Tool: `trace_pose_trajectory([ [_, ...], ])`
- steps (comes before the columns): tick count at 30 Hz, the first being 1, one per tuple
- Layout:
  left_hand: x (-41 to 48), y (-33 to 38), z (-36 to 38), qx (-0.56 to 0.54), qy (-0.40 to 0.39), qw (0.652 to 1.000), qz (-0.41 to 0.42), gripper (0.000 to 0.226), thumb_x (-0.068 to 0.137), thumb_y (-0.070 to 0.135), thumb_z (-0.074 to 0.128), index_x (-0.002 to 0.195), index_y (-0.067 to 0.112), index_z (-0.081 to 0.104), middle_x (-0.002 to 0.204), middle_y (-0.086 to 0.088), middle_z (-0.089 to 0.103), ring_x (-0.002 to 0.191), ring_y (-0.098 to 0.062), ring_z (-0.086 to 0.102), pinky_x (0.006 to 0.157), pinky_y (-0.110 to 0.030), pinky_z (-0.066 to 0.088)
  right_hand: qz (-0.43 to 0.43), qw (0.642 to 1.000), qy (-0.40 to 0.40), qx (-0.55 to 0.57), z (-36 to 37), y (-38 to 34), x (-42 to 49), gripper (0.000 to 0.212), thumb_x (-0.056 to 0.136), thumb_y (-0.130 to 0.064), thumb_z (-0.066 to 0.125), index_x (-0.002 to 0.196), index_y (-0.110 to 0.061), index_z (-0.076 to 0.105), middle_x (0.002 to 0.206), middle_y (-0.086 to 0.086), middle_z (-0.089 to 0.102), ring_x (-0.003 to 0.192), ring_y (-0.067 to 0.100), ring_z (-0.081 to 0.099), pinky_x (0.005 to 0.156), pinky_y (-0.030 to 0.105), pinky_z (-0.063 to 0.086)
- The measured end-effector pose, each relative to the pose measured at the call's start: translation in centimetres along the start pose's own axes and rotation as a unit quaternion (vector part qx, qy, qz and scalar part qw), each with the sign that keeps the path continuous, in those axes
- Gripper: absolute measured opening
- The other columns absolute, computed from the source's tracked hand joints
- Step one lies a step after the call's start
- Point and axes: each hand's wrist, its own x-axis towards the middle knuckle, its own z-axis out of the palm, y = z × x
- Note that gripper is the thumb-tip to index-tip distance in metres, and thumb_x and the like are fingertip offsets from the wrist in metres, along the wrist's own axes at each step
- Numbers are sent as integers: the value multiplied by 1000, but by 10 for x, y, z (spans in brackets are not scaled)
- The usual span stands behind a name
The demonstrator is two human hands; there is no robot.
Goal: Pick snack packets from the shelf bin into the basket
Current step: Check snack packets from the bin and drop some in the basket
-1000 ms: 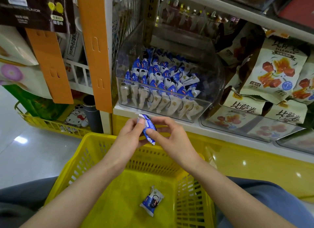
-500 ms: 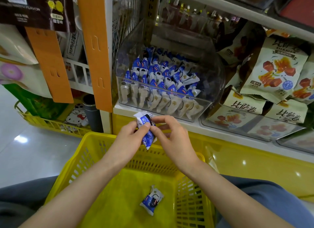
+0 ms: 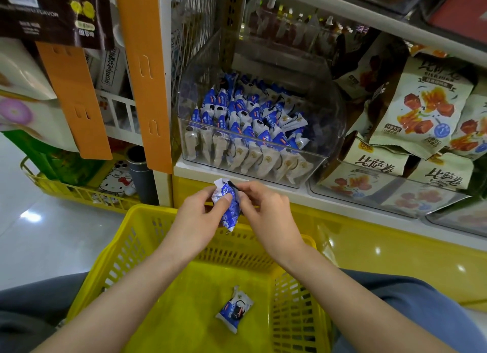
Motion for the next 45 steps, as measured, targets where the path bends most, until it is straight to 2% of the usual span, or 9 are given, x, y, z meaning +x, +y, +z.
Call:
trace_pose_trajectory([
  [5, 1, -1, -4, -110, 21, 993, -39, 12, 93, 19, 52, 92, 22, 63, 90, -1, 69, 71, 0, 67, 54, -14, 51, -6, 1000, -28, -3, 6, -1, -5, 29, 90, -9, 53, 116, -19, 59, 109, -7, 67, 93, 4, 62, 78, 18, 52],
  [11, 3, -3, -4, -150, 34, 986, -63, 15, 91, 23, 55, 98, 15, 64, 94, -7, 69, 75, -5, 69, 57, -15, 52, -3, 999, -30, 12, 3, 0, -1, 33, 90, -2, 49, 119, -15, 56, 114, -3, 67, 104, 7, 62, 89, 28, 50],
  [16, 6, 0, -10, -199, 54, 974, -93, 27, 88, 25, 57, 107, 8, 60, 87, -6, 69, 67, -6, 69, 53, -16, 52, -17, 992, -105, 64, 6, 0, -7, 41, 91, -33, 55, 129, -23, 46, 122, -9, 58, 107, -1, 55, 91, 25, 49],
  [21, 4, 4, -10, -203, 37, 969, -137, 39, 87, 31, 58, 121, 15, 47, 104, -12, 66, 83, -18, 70, 64, -28, 56, -100, 991, -78, -50, 5, 0, -9, 46, 84, -27, 65, 127, -16, 49, 117, -1, 51, 106, 7, 51, 92, 22, 43],
  [25, -3, 10, -16, -90, -47, 991, -87, 30, 84, 43, 57, 111, 32, 54, 104, 6, 66, 91, -3, 64, 77, -29, 55, -61, 996, -66, -23, -9, -6, 0, 28, 86, -27, 63, 113, -19, 59, 102, -6, 61, 84, 1, 54, 75, 14, 43],
  [30, 3, 16, -28, 53, -8, 999, 2, 51, 80, 32, 66, 126, 35, 44, 120, 10, 49, 110, -8, 49, 79, -20, 44, -7, 996, -71, 48, -22, -9, 6, 16, 82, -23, 68, 95, -25, 59, 84, -16, 64, 77, 8, 62, 68, 19, 49],
  [35, 4, 19, -28, 57, -97, 993, 43, 29, 80, 18, 69, 100, 35, 58, 92, 10, 65, 83, -24, 66, 71, -24, 51, 15, 994, -39, 97, -24, -6, 8, 11, 88, -20, 61, 98, -17, 66, 89, -7, 68, 82, 5, 62, 76, 26, 50],
  [39, 3, 18, -24, 84, -124, 987, 51, 22, 82, 18, 67, 100, 30, 61, 96, 1, 67, 90, -29, 65, 82, -39, 52, 43, 991, 4, 129, -23, -5, 8, 11, 89, -17, 60, 82, -20, 68, 77, -3, 71, 73, 9, 64, 73, 31, 52],
  [45, 5, 16, -24, 104, -129, 985, 52, 32, 82, 18, 67, 112, 15, 56, 102, -3, 63, 94, -19, 61, 87, -38, 50, -12, 996, 19, 81, -22, -10, 2, 13, 89, -14, 59, 85, -19, 70, 77, -4, 71, 75, 15, 66, 72, 35, 55],
])
